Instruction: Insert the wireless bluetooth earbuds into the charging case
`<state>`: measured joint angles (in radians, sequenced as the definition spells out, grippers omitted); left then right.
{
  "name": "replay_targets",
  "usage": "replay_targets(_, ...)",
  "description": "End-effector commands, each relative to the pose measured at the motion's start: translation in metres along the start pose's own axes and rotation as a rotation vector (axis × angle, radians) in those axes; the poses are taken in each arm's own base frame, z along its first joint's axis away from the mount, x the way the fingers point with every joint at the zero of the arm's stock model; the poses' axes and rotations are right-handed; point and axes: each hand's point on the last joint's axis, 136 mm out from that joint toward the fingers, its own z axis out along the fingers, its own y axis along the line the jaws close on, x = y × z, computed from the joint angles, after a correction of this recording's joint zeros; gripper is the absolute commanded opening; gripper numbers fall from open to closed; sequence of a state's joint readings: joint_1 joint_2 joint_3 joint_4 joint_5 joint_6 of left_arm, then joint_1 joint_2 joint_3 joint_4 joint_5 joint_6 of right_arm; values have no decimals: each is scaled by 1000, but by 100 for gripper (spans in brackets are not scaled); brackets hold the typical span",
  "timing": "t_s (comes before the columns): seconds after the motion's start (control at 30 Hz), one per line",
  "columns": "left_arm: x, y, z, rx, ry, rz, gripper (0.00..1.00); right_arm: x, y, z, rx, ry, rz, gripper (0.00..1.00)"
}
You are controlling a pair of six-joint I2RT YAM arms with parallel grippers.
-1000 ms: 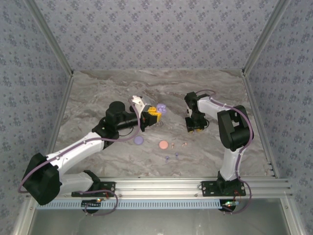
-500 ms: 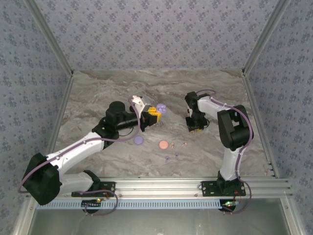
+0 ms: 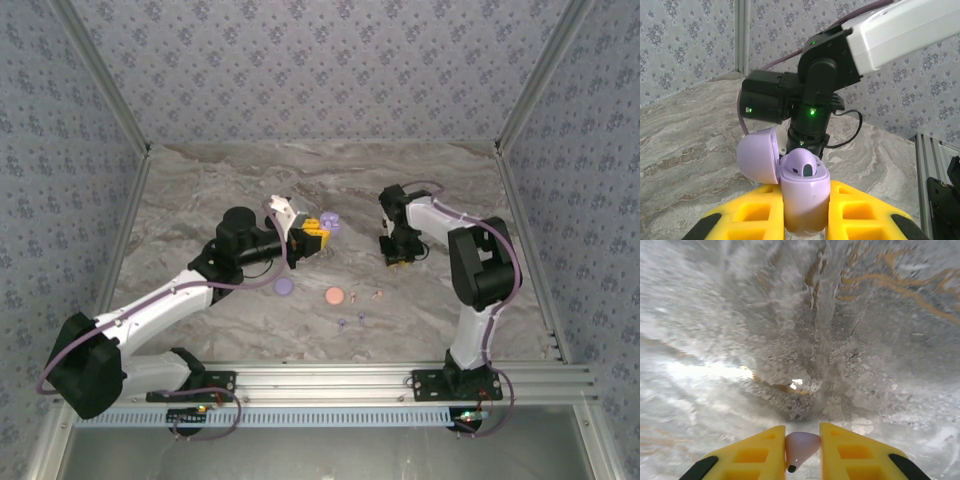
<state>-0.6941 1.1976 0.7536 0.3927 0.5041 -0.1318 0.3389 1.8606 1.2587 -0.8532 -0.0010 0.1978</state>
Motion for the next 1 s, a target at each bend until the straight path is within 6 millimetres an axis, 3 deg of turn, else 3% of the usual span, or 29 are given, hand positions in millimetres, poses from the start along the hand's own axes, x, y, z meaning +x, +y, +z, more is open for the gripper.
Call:
replay_targets(0.0,-17,-7,-1,18,-51,32,0,-9,8,-44,-58,-141,-2,23)
replay_targets(0.23,-22,-7,5,40,-80,25,0,-9,21,-136,-183,-398,22,23)
replay_targets(0.4,-27,-5,12,55,-107,27,0,-4,43,-210,-328,-607,20,23)
replay_targets(0.57,-34,-7,20,90,-113,37,0,1,71,-269,-471,-780,-7,23)
replay_targets(0.7,-36,-8,24,107,-111,38,0,2,93,-298,-536,-859,-47,23)
replay_targets(0.97,-35,-8,26,115,-110,35,0,-6,123,-314,-562,-916,-102,23)
